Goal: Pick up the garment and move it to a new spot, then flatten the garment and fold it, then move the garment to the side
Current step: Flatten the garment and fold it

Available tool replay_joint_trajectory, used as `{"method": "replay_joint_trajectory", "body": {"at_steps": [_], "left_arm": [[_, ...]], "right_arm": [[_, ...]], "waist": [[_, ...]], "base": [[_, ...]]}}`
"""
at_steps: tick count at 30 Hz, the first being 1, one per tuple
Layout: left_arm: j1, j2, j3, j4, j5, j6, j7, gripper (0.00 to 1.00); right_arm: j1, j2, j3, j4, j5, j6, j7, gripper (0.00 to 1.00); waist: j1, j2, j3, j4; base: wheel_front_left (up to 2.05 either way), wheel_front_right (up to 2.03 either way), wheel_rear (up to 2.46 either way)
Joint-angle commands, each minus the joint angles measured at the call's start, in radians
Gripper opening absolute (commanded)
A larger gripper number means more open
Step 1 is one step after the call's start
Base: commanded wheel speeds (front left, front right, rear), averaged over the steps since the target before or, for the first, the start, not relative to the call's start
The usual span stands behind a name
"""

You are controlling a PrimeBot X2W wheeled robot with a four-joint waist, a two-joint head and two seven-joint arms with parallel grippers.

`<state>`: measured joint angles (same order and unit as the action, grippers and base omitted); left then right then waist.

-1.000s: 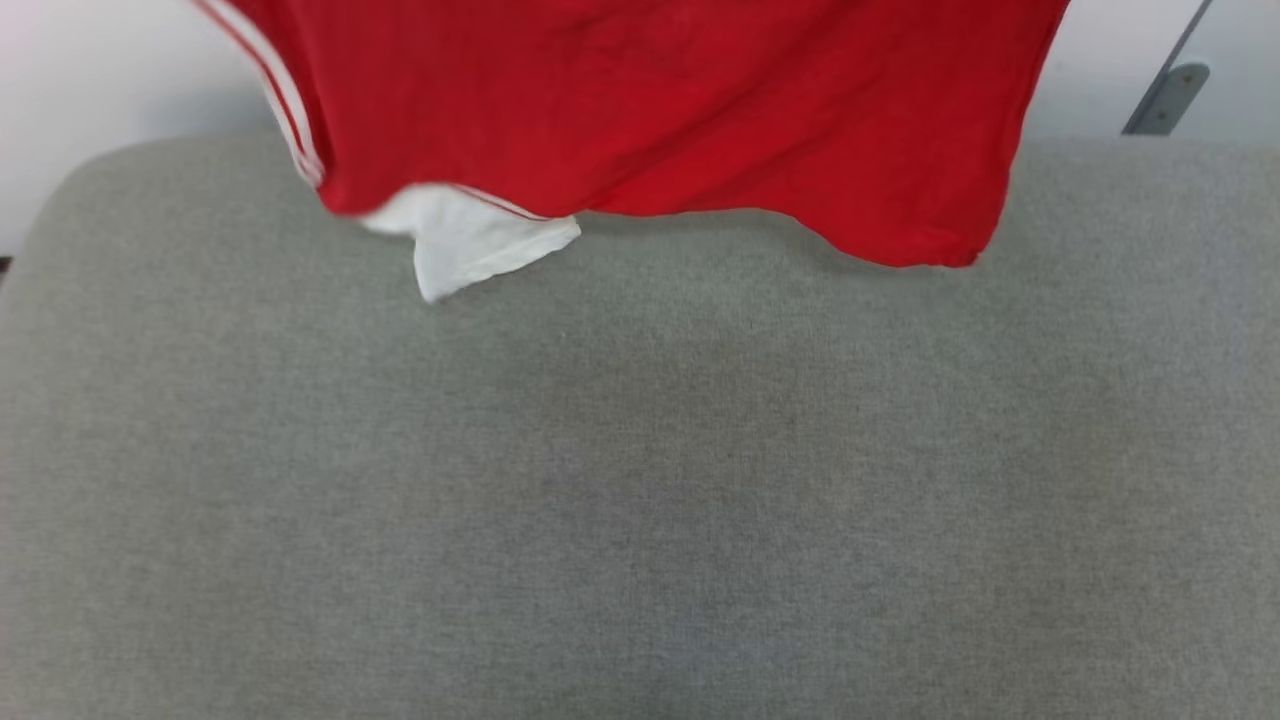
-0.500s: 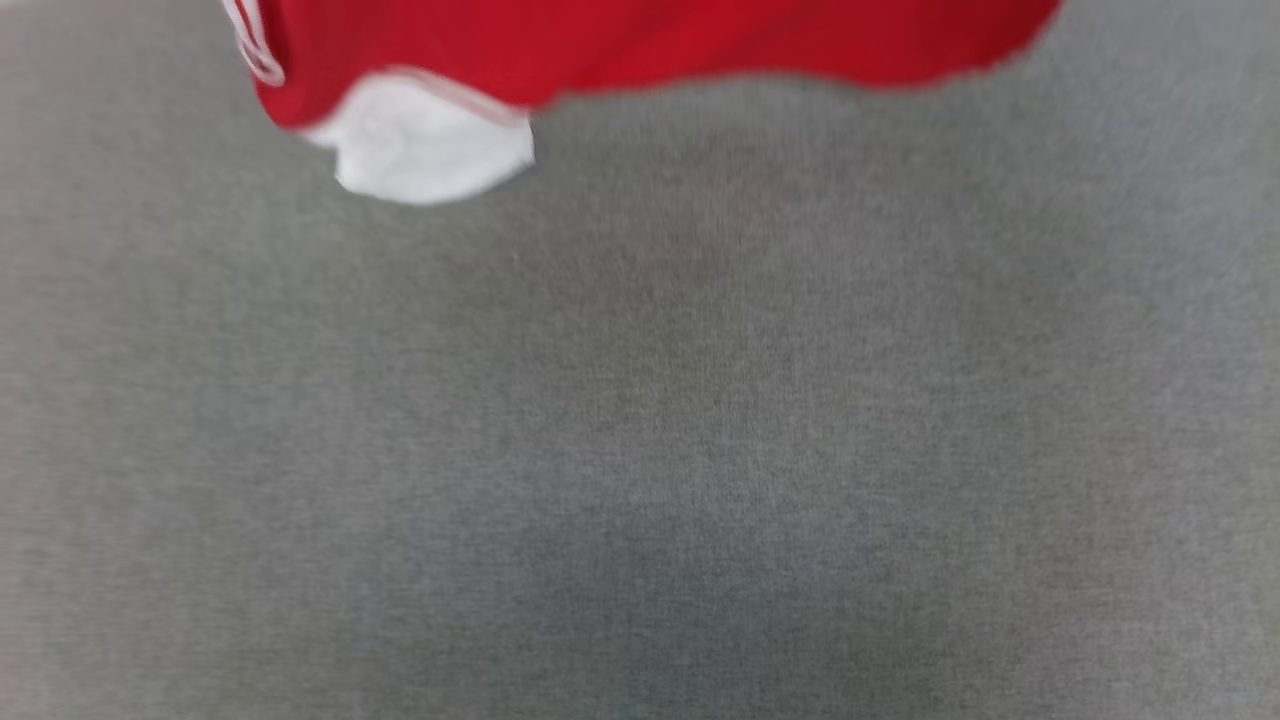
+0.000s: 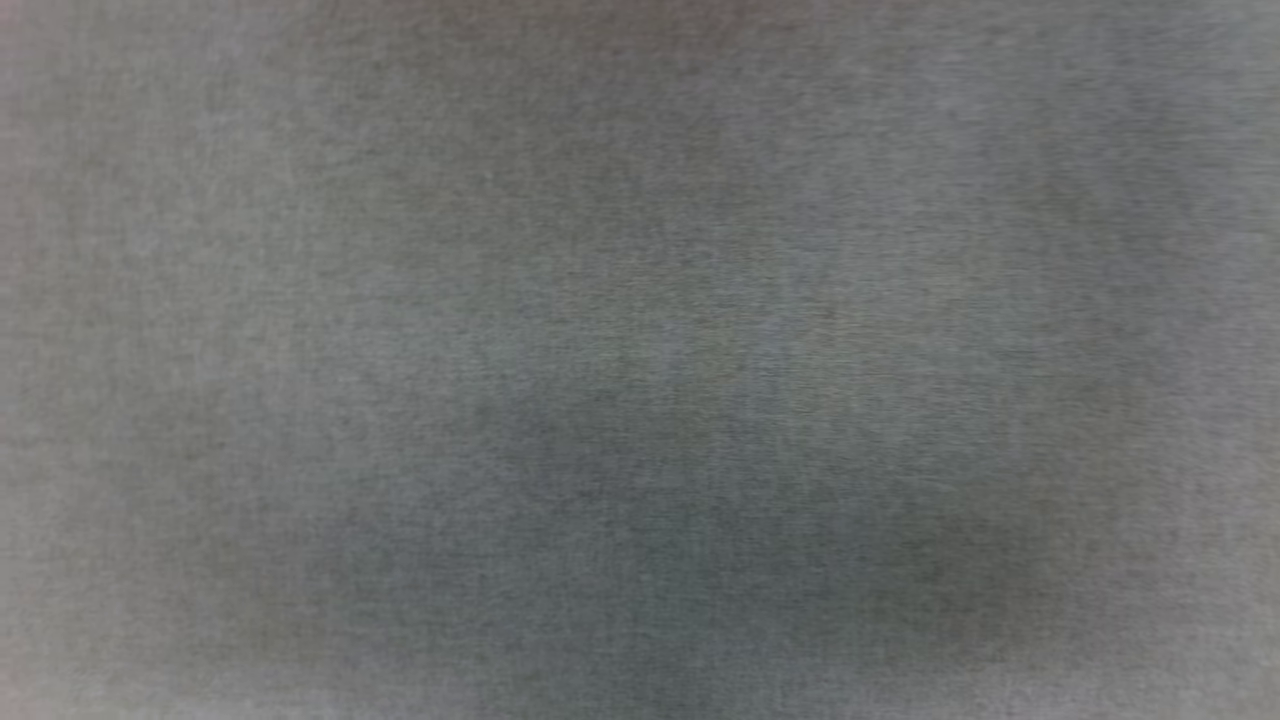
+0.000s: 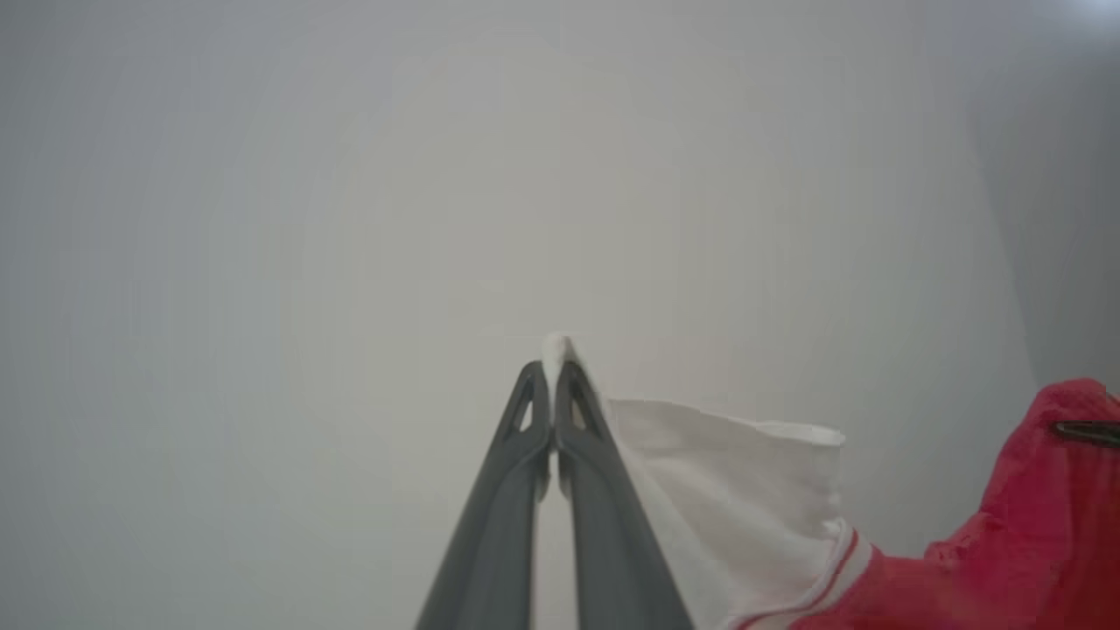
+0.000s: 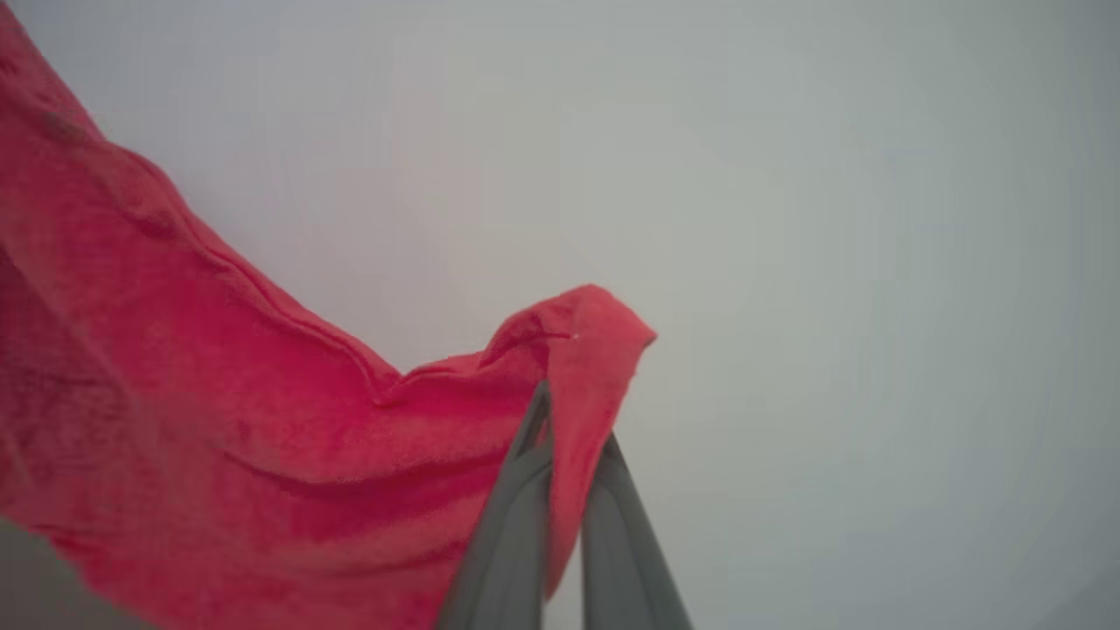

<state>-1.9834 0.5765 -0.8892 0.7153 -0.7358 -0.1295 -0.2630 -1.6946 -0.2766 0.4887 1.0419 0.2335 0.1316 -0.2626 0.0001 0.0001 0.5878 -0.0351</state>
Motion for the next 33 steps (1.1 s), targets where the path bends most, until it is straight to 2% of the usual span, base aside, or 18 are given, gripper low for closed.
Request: {"method": "replay_joint_trajectory", "body": {"at_steps": [1, 4, 7, 12, 16, 21, 24, 29, 33], "left_arm": [[0.004, 0.013, 0.007, -0.019, -0.002, 0.001, -0.001, 0.00], [0.115, 0.032, -0.050, -0.062, -0.045, 0.001, -0.001, 0.00], [0.190, 0.069, -0.153, -0.101, -0.114, 0.001, 0.008, 0.00], [0.316, 0.153, -0.323, -0.186, -0.256, 0.001, 0.112, 0.00], [0.437, 0.222, -0.369, -0.267, -0.356, 0.001, 0.219, 0.00], [0.643, 0.301, -0.386, -0.392, -0.438, 0.004, 0.331, 0.00], [0.775, 0.357, -0.389, -0.505, -0.477, 0.047, 0.392, 0.00], [0.984, 0.451, -0.391, -0.706, -0.525, 0.173, 0.418, 0.00], [1.132, 0.518, -0.391, -0.842, -0.563, 0.262, 0.409, 0.00]], "right_arm": [[0.000, 0.002, -0.010, -0.008, -0.013, -0.002, -0.002, 0.00], [0.082, 0.012, -0.004, 0.010, -0.038, -0.002, -0.002, 0.00], [0.144, 0.026, 0.028, 0.038, -0.020, -0.002, 0.010, 0.00], [0.280, 0.039, 0.115, 0.032, 0.085, -0.002, 0.094, 0.00], [0.391, 0.004, 0.190, -0.049, 0.207, -0.002, 0.185, 0.00], [0.561, -0.095, 0.291, -0.230, 0.377, -0.002, 0.326, 0.00], [0.668, -0.173, 0.327, -0.357, 0.468, -0.002, 0.410, 0.00], [0.860, -0.300, 0.331, -0.563, 0.586, -0.002, 0.534, 0.00], [1.011, -0.375, 0.288, -0.693, 0.645, -0.002, 0.612, 0.00]], "waist": [[-0.0001, -0.0001, -0.001, 0.028], [-0.0001, -0.0001, -0.032, 0.043], [-0.0001, -0.0001, -0.070, 0.055], [-0.0001, -0.0001, -0.134, 0.064], [-0.0001, -0.0001, -0.187, 0.069], [-0.0001, -0.0001, -0.251, 0.073], [-0.0001, -0.0001, -0.285, 0.075], [-0.0001, -0.0001, -0.331, 0.073], [-0.0001, -0.0001, -0.353, 0.072]], "base": [[0.00, 0.00, 0.00], [0.00, 0.00, 0.00], [0.00, 0.00, 0.00], [0.00, 0.00, 0.00], [0.00, 0.00, 0.00], [0.00, 0.00, 0.00], [0.00, 0.00, 0.00], [0.00, 0.00, 0.00], [0.00, 0.00, 0.00]]}}
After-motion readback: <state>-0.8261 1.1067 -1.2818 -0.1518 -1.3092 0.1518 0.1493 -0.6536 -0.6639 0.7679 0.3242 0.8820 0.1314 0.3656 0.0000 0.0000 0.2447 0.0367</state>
